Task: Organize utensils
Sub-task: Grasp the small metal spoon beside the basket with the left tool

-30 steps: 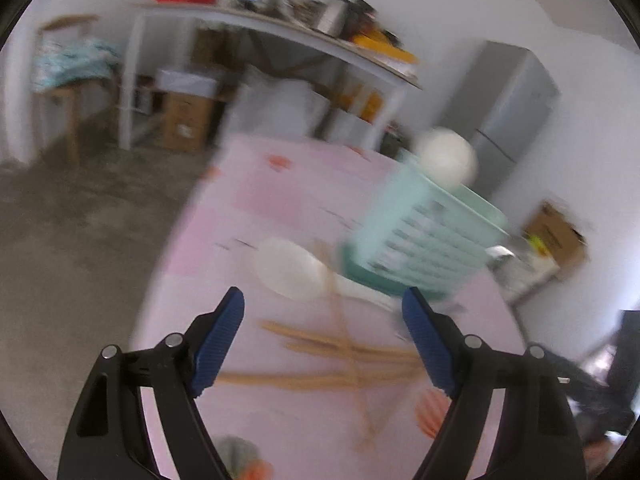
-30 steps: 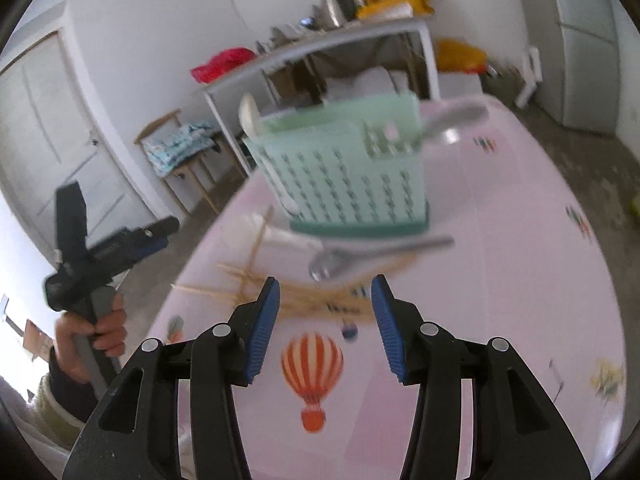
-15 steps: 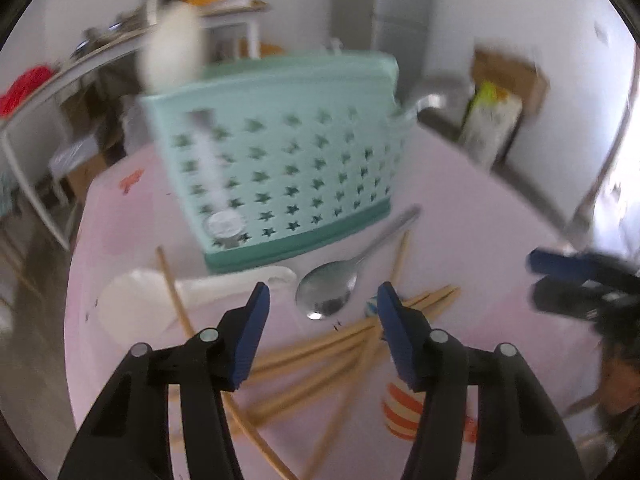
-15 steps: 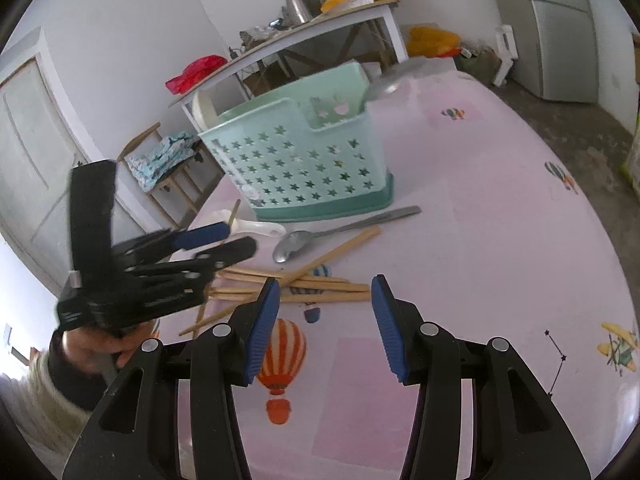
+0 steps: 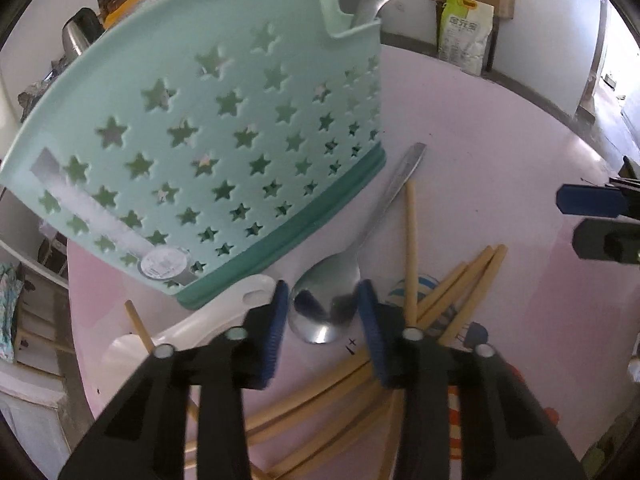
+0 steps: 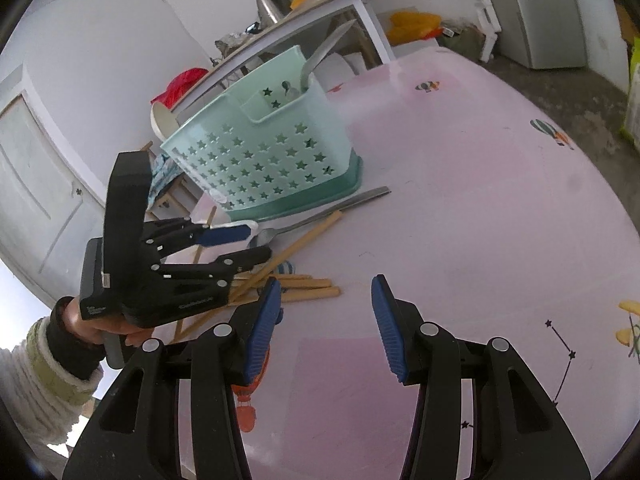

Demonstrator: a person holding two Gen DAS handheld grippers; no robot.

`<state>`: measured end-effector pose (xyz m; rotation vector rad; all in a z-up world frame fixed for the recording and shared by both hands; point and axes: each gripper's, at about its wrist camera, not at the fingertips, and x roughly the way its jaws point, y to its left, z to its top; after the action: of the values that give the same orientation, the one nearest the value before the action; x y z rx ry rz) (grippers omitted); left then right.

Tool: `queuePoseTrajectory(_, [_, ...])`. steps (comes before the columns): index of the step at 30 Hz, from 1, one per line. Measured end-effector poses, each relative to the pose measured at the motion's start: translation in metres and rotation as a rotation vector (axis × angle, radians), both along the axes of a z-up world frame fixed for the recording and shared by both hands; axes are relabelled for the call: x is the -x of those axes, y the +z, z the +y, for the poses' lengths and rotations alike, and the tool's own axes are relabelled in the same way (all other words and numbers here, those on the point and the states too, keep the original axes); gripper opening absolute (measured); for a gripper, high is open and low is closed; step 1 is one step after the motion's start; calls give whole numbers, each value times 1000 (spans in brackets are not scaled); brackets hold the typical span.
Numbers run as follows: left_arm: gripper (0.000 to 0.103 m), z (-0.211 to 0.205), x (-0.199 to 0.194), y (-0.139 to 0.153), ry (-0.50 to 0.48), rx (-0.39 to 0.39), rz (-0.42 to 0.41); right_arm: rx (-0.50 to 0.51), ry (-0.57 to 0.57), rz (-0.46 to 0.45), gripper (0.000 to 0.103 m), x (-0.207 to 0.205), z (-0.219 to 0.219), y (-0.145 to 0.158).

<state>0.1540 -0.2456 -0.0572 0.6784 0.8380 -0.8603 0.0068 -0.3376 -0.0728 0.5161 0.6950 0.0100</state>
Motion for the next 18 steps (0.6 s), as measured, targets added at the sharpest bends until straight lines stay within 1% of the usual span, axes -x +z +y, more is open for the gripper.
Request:
queuePoseTrajectory(3, [21, 3, 2, 7, -10, 27, 9, -3, -7, -4, 46, 2, -3, -1])
queuePoseTrajectory(5, [12, 7, -1, 13, -10, 57, 14, -9, -9, -4, 46, 0, -4, -2])
queuePoseTrajectory(8, [5, 14, -6, 18, 15, 100, 28, -17, -13, -4, 46, -2, -6, -3])
queuePoseTrajectory(11, [4, 21, -16, 22, 53, 149, 65, -19, -11, -3, 46, -3, -6, -3])
queuePoseTrajectory(13, [3, 25, -20, 20, 74, 162, 85, -20, -9, 0, 46, -5, -5, -3])
queuePoseTrajectory(16, [4, 29, -17, 18, 47, 180, 122, -23, -3, 5, 46, -7, -5, -5])
queuePoseTrajectory(17, [8, 27, -14, 17, 32, 170, 130, -23, 0, 6, 46, -8, -5, -5])
queuePoseTrajectory(18, [13, 20, -8, 13, 17, 144, 124, -23, 2, 7, 46, -8, -5, -5])
